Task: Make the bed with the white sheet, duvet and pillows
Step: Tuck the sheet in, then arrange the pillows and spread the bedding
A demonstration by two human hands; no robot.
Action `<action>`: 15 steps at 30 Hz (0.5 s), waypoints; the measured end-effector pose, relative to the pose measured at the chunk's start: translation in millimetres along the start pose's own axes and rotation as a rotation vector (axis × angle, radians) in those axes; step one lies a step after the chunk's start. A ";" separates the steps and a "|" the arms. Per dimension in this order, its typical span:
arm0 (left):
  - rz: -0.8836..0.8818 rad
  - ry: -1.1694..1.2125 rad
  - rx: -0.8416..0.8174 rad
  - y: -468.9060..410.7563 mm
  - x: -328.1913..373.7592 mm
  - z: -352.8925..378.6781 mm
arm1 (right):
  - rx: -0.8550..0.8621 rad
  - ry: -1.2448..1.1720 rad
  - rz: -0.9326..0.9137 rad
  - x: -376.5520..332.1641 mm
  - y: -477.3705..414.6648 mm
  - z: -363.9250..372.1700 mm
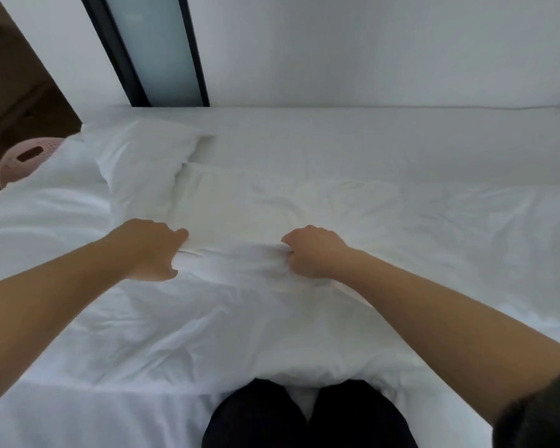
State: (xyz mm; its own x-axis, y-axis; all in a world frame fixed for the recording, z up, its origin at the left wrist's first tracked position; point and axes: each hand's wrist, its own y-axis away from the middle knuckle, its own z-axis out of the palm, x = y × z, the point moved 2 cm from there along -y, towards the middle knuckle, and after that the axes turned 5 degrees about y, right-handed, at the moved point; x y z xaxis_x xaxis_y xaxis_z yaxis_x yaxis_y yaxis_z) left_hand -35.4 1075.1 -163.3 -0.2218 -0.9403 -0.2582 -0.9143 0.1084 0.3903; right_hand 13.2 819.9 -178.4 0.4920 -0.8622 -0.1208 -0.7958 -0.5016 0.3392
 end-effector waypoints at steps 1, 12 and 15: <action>0.011 0.028 -0.030 9.7 6.2 11.8 | -0.056 0.006 -0.007 -2.8 5.9 9.7; -0.048 -0.081 -0.257 31.5 60.9 112.4 | -0.365 0.260 -0.006 -9.4 39.1 140.0; -0.094 -0.001 -0.032 8.8 50.8 88.9 | -0.399 0.073 -0.019 -11.3 9.6 121.0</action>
State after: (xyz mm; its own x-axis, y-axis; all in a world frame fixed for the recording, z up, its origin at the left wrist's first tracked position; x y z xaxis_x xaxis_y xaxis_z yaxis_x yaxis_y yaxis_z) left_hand -84.9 1056.9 -251.6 -0.1357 -0.9456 -0.2956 -0.9197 0.0093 0.3925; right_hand -42.8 816.2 -286.7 0.5404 -0.8386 -0.0690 -0.5941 -0.4384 0.6745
